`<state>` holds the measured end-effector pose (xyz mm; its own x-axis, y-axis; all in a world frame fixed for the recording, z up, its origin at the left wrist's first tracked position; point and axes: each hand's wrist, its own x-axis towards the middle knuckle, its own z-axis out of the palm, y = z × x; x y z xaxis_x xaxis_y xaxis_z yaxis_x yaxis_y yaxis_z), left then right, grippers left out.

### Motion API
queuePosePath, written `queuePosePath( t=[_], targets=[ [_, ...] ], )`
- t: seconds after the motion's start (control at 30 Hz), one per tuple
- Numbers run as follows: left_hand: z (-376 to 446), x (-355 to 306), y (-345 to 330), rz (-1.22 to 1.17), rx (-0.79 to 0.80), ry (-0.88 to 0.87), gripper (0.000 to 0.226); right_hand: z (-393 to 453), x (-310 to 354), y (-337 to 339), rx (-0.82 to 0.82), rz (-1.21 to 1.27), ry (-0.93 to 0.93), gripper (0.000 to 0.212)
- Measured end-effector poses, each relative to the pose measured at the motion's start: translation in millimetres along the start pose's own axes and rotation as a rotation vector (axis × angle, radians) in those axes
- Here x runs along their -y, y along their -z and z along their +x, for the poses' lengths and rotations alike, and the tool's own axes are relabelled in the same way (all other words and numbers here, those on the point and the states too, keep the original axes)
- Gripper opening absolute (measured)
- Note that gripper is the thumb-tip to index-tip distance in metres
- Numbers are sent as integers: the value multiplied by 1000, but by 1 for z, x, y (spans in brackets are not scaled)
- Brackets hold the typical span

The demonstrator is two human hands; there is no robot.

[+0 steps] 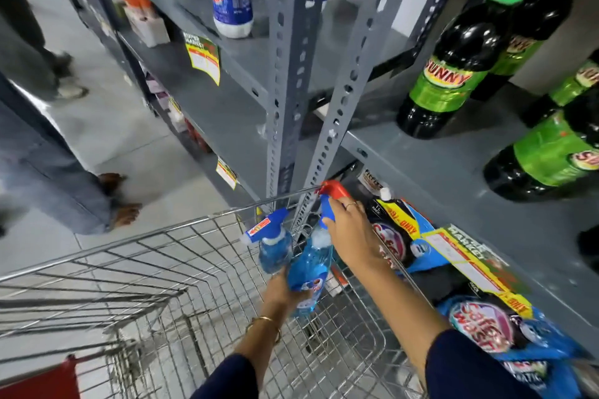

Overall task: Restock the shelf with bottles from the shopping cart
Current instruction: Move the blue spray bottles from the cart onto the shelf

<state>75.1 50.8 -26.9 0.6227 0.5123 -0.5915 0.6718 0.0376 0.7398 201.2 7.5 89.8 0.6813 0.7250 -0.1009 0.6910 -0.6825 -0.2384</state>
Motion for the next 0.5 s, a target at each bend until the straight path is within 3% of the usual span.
queuePosePath(
  t=[0.23,0.5],
  targets=[
    [-8,4,0,87,-101,-28,38,-12,-5,0,-124,262,-147,57],
    [-61,7,12,114,-144,-129,34,-46,-18,26,-6,622,-284,42]
  ],
)
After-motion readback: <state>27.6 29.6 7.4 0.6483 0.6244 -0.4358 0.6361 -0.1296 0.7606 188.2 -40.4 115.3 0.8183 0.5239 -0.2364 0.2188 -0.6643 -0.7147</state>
